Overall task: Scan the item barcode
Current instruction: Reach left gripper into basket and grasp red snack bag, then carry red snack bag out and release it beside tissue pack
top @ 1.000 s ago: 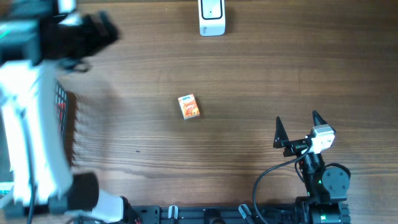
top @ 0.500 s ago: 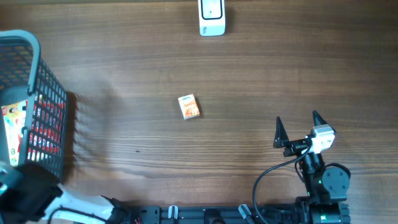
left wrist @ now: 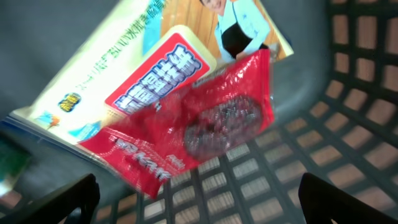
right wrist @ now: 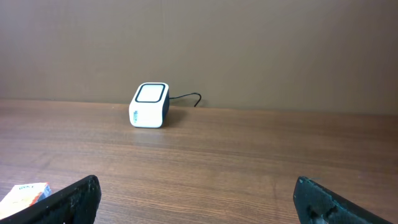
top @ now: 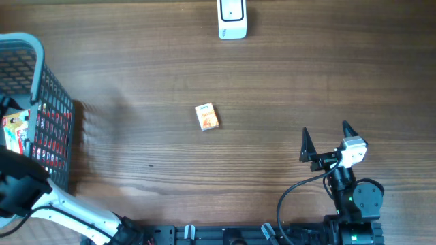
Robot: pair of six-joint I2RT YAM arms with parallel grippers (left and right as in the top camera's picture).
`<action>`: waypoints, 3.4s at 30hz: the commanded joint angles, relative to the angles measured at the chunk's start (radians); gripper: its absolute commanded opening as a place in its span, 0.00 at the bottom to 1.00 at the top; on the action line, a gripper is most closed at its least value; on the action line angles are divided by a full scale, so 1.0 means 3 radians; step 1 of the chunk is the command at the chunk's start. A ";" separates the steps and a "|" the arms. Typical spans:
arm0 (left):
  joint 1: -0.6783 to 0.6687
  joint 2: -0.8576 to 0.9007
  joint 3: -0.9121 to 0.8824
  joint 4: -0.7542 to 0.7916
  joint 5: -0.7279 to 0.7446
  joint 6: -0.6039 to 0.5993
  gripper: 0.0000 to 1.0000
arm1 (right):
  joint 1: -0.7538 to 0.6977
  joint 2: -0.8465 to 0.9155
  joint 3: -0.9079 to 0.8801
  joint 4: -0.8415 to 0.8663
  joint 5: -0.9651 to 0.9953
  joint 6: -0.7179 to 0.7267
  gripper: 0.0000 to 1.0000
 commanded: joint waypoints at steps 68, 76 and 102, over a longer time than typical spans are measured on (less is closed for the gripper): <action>-0.4704 -0.0056 -0.0839 0.1700 0.0567 -0.0965 0.66 | 0.0013 -0.0009 -0.0003 0.0013 0.0036 0.0014 1.00; -0.3891 -0.0660 0.0074 0.1016 0.0568 -0.0866 0.83 | 0.0013 -0.0009 -0.0004 0.0013 0.0036 0.0014 1.00; -0.0282 -0.0725 -0.0383 0.0116 -0.1200 -0.0947 1.00 | 0.0013 -0.0009 -0.0003 0.0013 0.0036 0.0015 1.00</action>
